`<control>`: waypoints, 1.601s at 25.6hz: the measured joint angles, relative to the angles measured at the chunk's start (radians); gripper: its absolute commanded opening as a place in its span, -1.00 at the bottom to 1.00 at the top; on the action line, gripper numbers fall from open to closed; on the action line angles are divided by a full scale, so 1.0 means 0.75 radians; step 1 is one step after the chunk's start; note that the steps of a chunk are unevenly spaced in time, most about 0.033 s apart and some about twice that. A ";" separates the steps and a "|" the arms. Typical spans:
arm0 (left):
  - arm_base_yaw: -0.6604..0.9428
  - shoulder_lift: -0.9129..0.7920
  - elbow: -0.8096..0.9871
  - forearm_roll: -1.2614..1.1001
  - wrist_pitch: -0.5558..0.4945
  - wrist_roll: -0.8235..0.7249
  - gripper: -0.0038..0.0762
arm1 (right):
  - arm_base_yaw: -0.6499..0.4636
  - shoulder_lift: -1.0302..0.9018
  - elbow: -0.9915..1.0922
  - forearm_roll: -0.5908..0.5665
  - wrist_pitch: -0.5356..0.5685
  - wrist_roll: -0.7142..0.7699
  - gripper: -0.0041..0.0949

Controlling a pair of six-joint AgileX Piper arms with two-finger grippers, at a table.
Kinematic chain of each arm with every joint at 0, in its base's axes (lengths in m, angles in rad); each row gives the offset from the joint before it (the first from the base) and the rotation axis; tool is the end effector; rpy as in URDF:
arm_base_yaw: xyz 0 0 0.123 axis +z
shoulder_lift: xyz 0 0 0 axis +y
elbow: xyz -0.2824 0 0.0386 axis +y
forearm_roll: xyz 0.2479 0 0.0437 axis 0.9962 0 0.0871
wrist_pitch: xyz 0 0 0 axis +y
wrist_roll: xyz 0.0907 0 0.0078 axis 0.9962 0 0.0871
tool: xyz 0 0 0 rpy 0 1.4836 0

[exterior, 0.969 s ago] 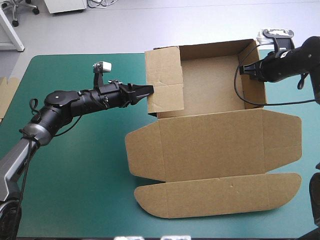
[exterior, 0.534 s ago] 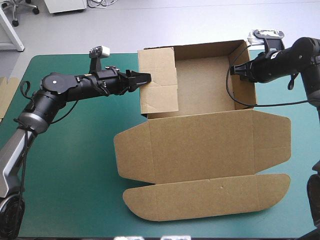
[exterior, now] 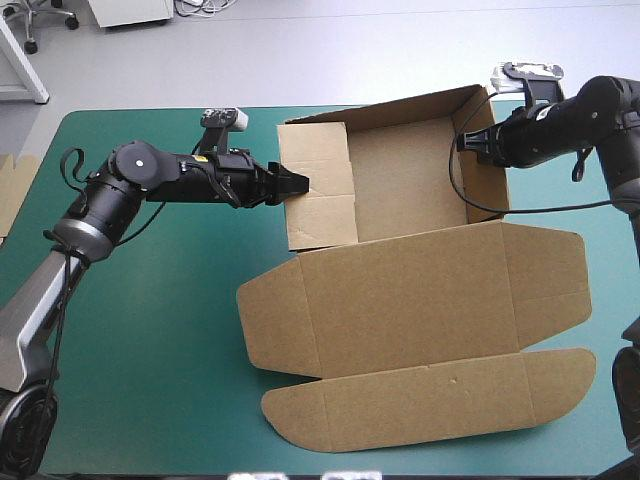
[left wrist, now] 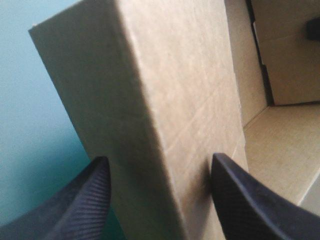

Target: Fold the box

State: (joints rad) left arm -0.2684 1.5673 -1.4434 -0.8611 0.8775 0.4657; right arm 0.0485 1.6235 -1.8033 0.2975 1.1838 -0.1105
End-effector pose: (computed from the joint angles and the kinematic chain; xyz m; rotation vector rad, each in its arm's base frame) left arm 0.3189 -0.1429 0.3705 0.4437 2.2399 -0.9393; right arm 0.3422 0.0414 0.4215 -0.1720 2.4531 0.3624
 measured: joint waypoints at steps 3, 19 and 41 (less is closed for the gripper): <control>-0.054 0.000 0.000 0.103 -0.056 -0.088 0.10 | 0.000 0.030 0.000 0.007 0.003 0.036 -0.92; -0.100 0.240 -0.476 0.744 0.358 -0.497 -0.01 | 0.189 0.128 0.000 -0.111 0.010 0.171 -0.92; -0.271 0.478 -0.640 1.224 0.494 -0.720 -0.93 | 0.193 0.292 0.000 -0.071 0.042 0.276 -0.92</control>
State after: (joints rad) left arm -0.4715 1.9256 -1.9233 0.0566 1.2483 -0.0745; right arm 0.1933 1.8426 -1.8033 0.2440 1.2157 0.0967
